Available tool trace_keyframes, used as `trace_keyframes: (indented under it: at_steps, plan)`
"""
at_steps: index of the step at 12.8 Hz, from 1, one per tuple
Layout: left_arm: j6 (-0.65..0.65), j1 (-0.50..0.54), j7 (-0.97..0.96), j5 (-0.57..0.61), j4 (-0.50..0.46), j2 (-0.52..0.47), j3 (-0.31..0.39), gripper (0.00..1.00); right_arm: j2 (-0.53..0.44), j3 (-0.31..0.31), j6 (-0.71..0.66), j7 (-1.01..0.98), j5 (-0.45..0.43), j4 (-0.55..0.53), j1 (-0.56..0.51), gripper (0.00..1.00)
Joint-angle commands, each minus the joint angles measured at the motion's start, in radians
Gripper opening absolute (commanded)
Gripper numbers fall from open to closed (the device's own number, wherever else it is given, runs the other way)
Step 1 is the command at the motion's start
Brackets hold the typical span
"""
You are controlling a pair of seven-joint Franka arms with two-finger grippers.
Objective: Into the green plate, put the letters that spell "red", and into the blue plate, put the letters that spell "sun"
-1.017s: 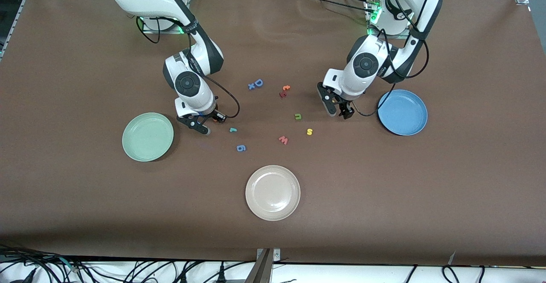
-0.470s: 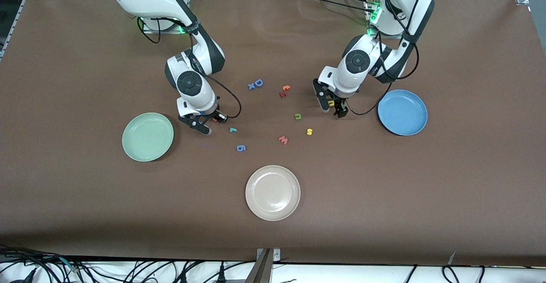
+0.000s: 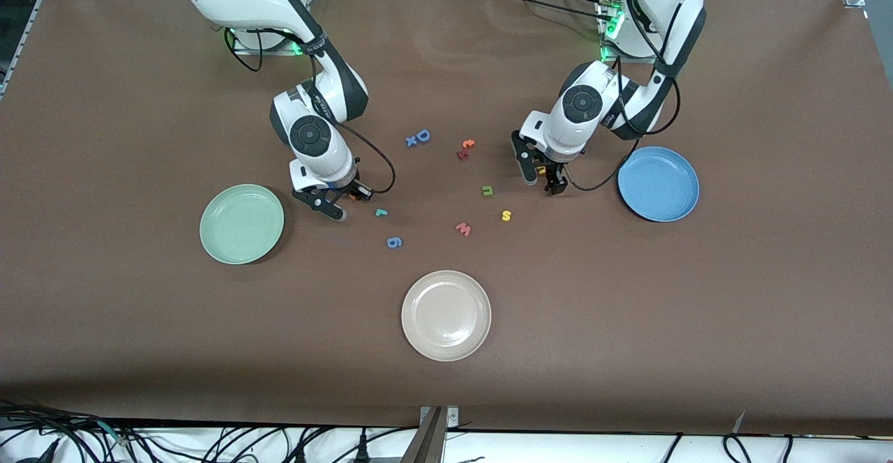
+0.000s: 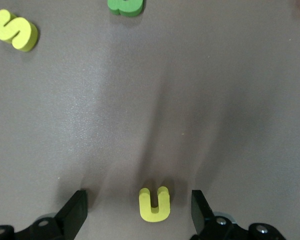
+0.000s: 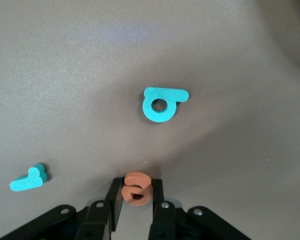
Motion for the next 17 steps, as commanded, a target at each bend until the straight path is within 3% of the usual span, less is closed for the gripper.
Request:
trace_keyframes:
  at_steps: [1, 5, 9, 14, 15, 16, 17]
  plan:
    - [0.035, -0.011, -0.010, 0.027, -0.016, 0.004, 0.012, 0.92, -0.052, -0.029, -0.077, -0.034, -0.041, 0.023, 0.006, 0.14]
    - [0.056, -0.020, -0.010, 0.027, -0.022, 0.019, 0.015, 0.90, -0.121, -0.139, -0.230, -0.276, -0.048, 0.054, 0.001, 0.14]
    - [0.056, -0.020, -0.010, 0.074, -0.028, 0.018, 0.025, 0.90, -0.129, -0.287, -0.238, -0.575, -0.036, 0.044, -0.003, 0.14]
    - [0.056, -0.020, -0.010, 0.081, -0.032, 0.018, 0.038, 0.90, -0.039, -0.305, -0.180, -0.662, -0.030, 0.026, -0.068, 0.14]
    - [0.058, -0.020, -0.010, 0.082, -0.032, 0.018, 0.038, 0.85, -0.031, -0.305, -0.174, -0.663, -0.030, 0.023, -0.074, 0.15]
    - [0.067, -0.020, -0.010, 0.082, -0.032, 0.018, 0.038, 0.75, -0.019, -0.305, -0.174, -0.662, -0.030, 0.024, -0.074, 0.22]
    - [0.072, -0.020, -0.010, 0.082, -0.032, 0.019, 0.038, 0.64, -0.014, -0.305, -0.172, -0.660, -0.028, 0.024, -0.077, 0.67]
